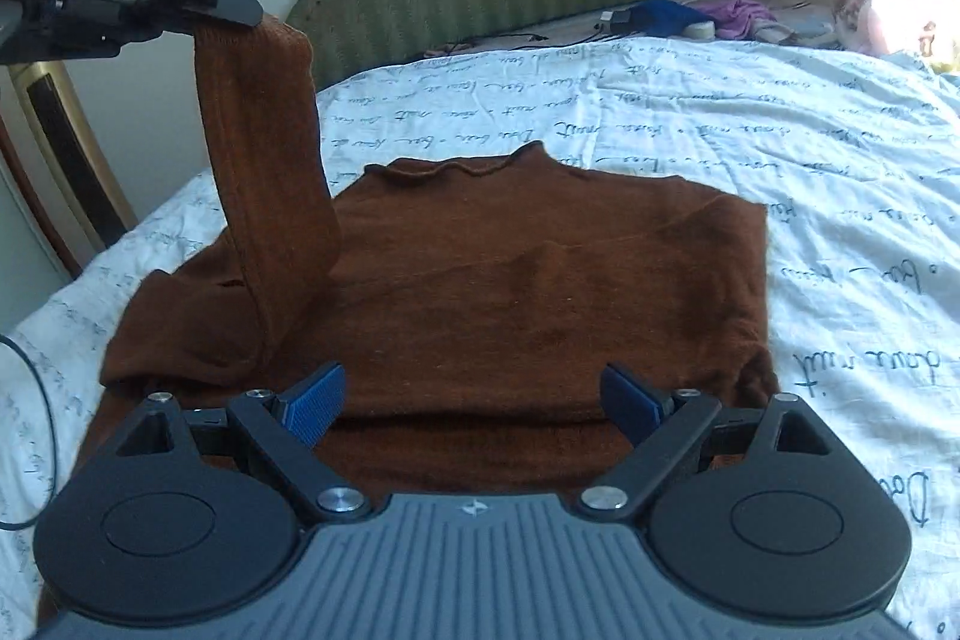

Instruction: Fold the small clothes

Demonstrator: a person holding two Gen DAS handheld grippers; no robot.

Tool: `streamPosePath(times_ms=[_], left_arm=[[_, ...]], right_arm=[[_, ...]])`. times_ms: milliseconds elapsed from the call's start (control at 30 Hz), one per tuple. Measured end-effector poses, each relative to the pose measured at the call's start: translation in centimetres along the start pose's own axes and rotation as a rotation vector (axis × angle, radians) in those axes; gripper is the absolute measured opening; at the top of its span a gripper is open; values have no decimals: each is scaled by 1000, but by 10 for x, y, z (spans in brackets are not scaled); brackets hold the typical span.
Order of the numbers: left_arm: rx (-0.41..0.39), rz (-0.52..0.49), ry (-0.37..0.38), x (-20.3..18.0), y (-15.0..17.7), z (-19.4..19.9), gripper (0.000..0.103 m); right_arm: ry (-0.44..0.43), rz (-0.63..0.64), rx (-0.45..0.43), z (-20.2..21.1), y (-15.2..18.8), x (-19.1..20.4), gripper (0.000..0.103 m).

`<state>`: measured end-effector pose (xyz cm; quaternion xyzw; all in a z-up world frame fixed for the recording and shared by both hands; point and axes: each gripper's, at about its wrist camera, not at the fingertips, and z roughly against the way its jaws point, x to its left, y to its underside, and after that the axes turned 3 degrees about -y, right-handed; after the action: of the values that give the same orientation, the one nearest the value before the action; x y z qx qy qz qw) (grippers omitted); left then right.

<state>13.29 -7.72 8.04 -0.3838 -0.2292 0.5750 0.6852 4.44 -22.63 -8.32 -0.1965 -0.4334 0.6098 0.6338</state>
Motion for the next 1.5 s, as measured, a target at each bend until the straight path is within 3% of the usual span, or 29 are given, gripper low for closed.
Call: streamPosePath(times_ms=[233, 433, 633, 1100, 1133, 1233, 1267, 1433, 1500], left_arm=[[85, -42, 98, -73, 25, -50, 5], [159, -117, 92, -126, 59, -90, 5], [203, -150, 85, -144, 85, -109, 5], [256, -157, 101, -161, 102, -134, 5], [263, -158, 113, -161, 104, -136, 7], [308, -124, 154, -155, 109, -145, 65], [311, -87, 178, -149, 109, -145, 74], [270, 95, 223, -93, 90, -107, 74], [215, 144, 196, -61, 84, -84, 74]], right_arm=[[99, -46, 11, 26, 6, -39, 93], [182, -143, -34, 55, 7, -78, 93], [212, -202, -54, 68, 9, -103, 93], [226, -247, -46, 64, 15, -117, 93], [228, -248, -47, 63, 15, -117, 93], [233, -262, -45, 61, 14, -121, 93], [230, -264, -47, 61, 13, -122, 93], [215, -198, -109, 63, 1, -116, 91], [212, -127, -108, 54, -11, -106, 63]])
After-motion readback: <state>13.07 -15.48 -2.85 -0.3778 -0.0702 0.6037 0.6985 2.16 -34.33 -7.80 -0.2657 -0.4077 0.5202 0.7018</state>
